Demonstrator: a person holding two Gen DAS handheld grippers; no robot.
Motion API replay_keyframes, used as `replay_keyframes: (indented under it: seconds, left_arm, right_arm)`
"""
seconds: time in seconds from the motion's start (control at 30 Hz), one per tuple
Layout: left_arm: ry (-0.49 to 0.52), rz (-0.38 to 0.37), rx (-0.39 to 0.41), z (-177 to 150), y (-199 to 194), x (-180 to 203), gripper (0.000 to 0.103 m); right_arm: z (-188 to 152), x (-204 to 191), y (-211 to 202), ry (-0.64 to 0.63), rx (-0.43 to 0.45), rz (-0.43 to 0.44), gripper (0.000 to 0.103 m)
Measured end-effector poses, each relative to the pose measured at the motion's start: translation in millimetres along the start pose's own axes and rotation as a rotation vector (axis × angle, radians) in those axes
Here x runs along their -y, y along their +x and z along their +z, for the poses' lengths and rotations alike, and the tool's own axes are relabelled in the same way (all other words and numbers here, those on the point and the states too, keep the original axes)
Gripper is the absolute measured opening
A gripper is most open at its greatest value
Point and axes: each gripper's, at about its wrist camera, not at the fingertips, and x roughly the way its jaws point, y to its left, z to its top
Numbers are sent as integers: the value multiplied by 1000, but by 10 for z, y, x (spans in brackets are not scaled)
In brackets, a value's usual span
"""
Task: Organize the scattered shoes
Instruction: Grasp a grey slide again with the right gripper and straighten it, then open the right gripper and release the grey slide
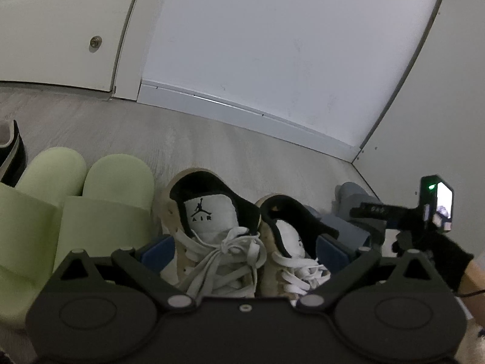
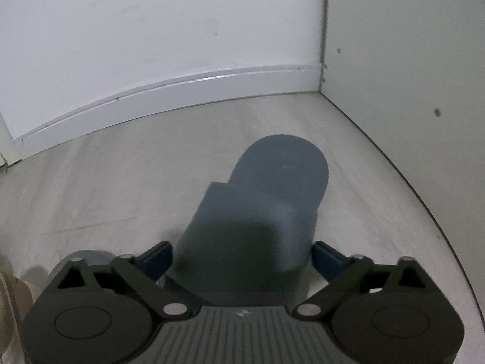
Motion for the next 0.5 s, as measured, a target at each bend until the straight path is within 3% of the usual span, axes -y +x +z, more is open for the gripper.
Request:
replay_keyframes:
  seconds: [0.13, 0.27, 0.37, 0.5]
  left_arm:
    - [10, 2, 1, 2, -2, 23, 101]
    - [11, 2, 1, 0, -8, 23, 101]
    - [9, 6, 5, 6, -14, 16, 101]
    - [-3, 8, 19, 18, -39, 9, 101]
  right_arm:
    - [-64, -90, 35, -8, 20, -33, 103]
    - [-115, -67, 36, -63, 40, 3, 102]
    - [-145, -69, 32, -135, 44, 80, 102]
    - [-106, -86, -38, -103, 31, 55, 102]
